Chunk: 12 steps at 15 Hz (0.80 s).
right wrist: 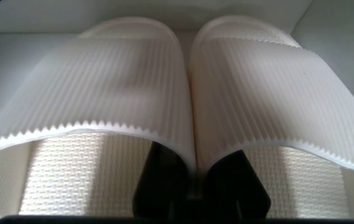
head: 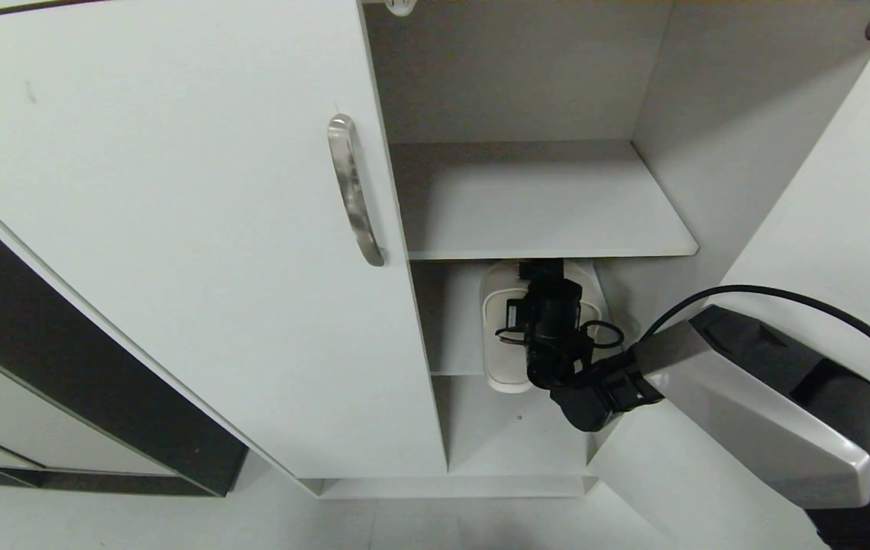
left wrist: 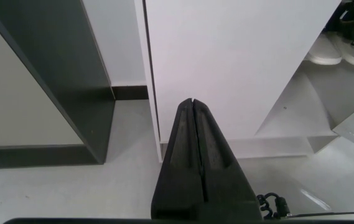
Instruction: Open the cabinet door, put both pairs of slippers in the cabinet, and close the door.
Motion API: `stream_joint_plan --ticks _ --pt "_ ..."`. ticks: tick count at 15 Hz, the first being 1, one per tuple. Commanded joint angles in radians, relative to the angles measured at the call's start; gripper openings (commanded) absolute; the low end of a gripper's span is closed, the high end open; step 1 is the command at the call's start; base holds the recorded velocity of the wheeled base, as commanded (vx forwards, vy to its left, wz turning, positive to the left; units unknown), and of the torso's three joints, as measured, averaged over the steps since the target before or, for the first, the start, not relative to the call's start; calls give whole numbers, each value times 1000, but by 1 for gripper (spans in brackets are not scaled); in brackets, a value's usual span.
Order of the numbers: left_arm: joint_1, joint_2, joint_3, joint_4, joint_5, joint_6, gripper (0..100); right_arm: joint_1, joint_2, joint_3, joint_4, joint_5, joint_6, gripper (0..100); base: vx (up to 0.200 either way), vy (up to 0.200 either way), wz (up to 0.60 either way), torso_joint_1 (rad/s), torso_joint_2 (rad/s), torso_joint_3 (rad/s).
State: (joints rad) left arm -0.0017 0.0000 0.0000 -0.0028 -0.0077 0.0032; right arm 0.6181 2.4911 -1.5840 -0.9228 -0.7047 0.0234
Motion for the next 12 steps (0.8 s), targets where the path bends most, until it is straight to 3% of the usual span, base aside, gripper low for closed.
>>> stream_joint_plan --ticks 1,2,3,7,12 --pt "0 0 -2 0 0 0 0 0 3 3 -1 1 6 0 0 0 0 0 0 0" --pt "0 2 0 0 0 0 0 0 3 3 -1 1 4 0 0 0 0 0 0 0" --pt "0 0 -2 0 0 0 0 0 3 1 -1 1 6 100 0 0 0 0 0 0" --pt "0 2 0 0 0 0 0 9 -29 47 -4 -1 6 100 0 0 0 0 0 0" --pt "0 2 -2 0 0 0 0 65 -147 228 -62 -7 6 100 0 0 0 0 0 0"
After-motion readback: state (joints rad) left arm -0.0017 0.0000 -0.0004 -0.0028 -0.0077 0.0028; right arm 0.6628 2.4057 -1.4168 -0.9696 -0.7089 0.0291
